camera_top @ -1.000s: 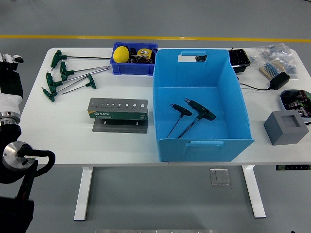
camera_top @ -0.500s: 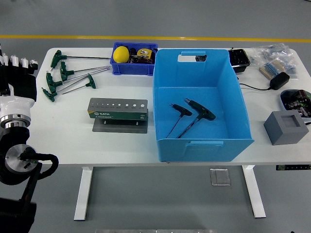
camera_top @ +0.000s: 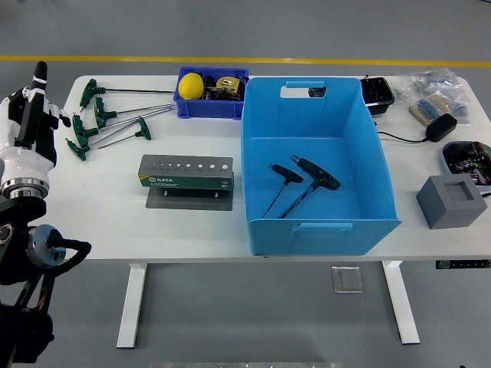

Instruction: Lift tool from toolbox,place it in box,lift tool from toolbox,place it in box

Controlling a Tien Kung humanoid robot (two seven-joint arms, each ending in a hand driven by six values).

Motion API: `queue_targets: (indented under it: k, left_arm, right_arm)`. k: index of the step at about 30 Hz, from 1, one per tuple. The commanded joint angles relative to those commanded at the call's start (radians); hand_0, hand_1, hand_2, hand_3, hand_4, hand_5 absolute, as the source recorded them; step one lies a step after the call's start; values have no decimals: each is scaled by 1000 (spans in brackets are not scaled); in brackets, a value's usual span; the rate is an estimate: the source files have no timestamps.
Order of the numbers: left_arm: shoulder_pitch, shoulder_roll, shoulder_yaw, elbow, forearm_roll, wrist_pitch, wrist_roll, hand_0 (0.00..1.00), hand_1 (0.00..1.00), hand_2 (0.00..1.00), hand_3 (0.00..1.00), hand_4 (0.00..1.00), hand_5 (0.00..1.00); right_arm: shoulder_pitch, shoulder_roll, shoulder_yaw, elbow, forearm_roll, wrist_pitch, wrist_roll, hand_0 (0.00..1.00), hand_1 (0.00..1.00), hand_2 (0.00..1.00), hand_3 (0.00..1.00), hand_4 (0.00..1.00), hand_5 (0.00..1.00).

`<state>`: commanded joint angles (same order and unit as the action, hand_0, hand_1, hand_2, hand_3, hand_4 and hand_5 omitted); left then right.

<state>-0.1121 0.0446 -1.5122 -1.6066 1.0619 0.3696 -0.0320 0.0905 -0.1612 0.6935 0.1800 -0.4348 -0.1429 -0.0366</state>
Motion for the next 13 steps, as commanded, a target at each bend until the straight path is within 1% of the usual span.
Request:
queue_targets:
  k: [2, 3, 4, 5, 7, 8, 10, 13]
  left_arm:
    - [3, 8, -7, 24, 85, -49, 39, 39, 2, 2, 26, 838, 464]
    - [2, 11, -14, 46, 123, -82, 46, 39, 2, 2, 26, 838, 464]
    - [0, 14, -20, 64, 162, -117, 40, 40, 2, 2, 35, 827, 439]
    - [-2, 15, -24, 80, 208, -157, 29, 40, 2, 2, 35, 827, 439]
    - [0, 15, -20, 102, 292, -219, 7, 40, 2, 2, 35, 827, 439]
    - [3, 13, -16, 109, 338, -242, -1, 40, 2, 2, 35, 827, 439]
    - [9, 7, -14, 116, 422, -258, -10, 41, 2, 2, 41, 829, 422]
    - [16, 7, -14, 120, 546, -262, -11, 41, 2, 2, 41, 829, 422]
  right_arm:
    - [-2, 0, 2, 0, -2, 1, 0, 612, 560, 684, 748, 970, 932]
    - [-3, -1, 3, 0, -4, 1, -1, 612, 560, 684, 748, 970, 932]
    - [-4, -1, 4, 0, -5, 1, -1, 612, 559, 683, 747, 970, 932]
    - [-4, -1, 4, 0, -7, 1, -1, 612, 559, 683, 747, 970, 932]
    - [-5, -1, 3, 0, -9, 2, -2, 612, 559, 683, 747, 970, 932]
    - [-5, -1, 3, 0, -10, 2, -2, 612, 559, 683, 747, 970, 932]
    - [-7, 0, 7, 0, -12, 1, -3, 612, 558, 684, 747, 969, 931]
    - [-9, 1, 8, 0, -13, 0, -3, 612, 558, 684, 747, 969, 931]
